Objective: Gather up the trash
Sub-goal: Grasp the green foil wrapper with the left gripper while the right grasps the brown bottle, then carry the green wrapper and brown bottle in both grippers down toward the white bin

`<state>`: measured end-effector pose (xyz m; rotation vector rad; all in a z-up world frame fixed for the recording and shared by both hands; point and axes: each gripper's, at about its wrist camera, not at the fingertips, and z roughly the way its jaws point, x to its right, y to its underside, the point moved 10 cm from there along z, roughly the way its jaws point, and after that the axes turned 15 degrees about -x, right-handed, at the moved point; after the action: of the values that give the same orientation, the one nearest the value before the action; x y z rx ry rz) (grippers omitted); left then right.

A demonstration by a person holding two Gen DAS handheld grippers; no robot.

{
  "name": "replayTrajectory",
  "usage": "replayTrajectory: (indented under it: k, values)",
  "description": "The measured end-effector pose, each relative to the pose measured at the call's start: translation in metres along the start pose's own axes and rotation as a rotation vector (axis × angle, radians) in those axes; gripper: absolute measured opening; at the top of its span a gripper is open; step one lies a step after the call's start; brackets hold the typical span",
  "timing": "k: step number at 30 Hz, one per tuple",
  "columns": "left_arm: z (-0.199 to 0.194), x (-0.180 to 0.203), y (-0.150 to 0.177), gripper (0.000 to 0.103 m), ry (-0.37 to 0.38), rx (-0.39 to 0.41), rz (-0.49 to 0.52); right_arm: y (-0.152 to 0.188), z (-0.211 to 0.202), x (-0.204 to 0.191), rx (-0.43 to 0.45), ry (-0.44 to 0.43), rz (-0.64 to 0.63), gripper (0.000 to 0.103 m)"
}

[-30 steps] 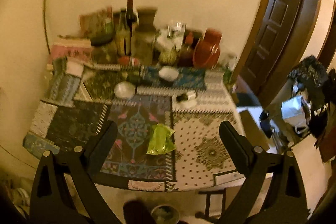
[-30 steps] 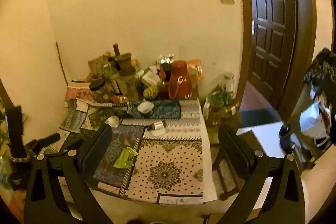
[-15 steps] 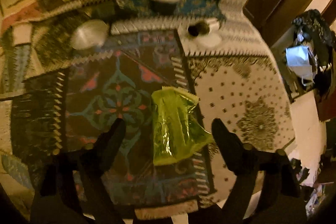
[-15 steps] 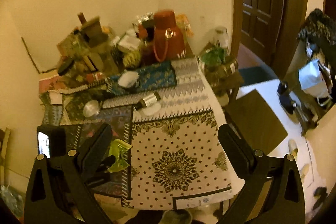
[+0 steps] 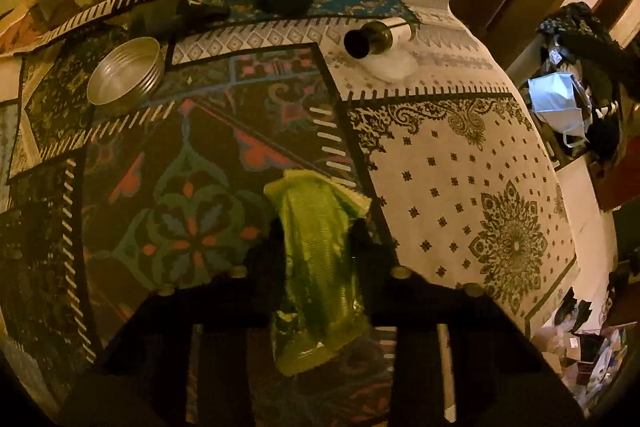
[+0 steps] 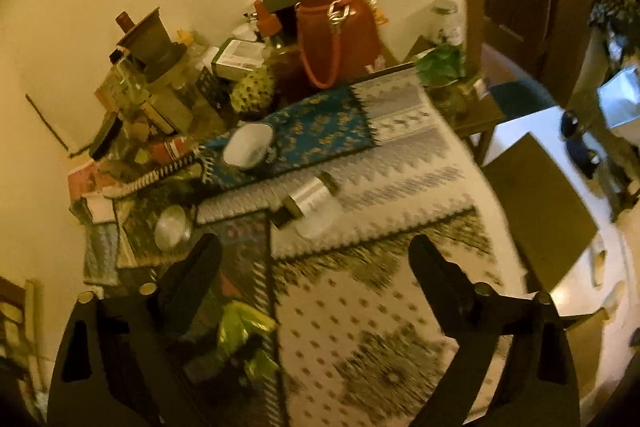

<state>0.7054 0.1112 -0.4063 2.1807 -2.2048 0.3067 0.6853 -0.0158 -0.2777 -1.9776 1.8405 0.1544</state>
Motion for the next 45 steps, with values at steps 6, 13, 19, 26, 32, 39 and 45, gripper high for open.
replayTrajectory:
  k: [6,13,19,26,32,39,45]
  values:
    - [-0.014,-0.036,-0.009,0.018,-0.001,0.035,-0.068,-0.026,0.054,-0.010,-0.064,-0.013,0.055,0.074]
    - [-0.045,-0.093,-0.016,0.017,-0.036,0.114,-0.171,-0.031,0.106,0.007,-0.119,-0.001,0.220,0.059]
    - [-0.067,-0.121,-0.025,0.017,-0.044,0.168,-0.235,-0.034,0.118,0.014,-0.113,0.084,0.263,0.050]
    - [-0.079,-0.120,-0.032,0.017,-0.061,0.195,-0.233,-0.026,0.127,0.006,-0.111,0.265,0.109,0.034]
    - [-0.102,-0.107,-0.037,0.017,-0.064,0.239,-0.210,-0.015,0.122,0.004,-0.157,0.181,0.076,0.026]
    - [-0.140,-0.079,-0.040,0.017,-0.040,0.305,-0.185,-0.001,0.057,0.001,-0.113,0.039,0.022,0.026]
    - [-0.177,-0.040,-0.034,0.017,-0.028,0.377,-0.167,0.001,-0.015,-0.004,-0.015,0.001,-0.052,0.026]
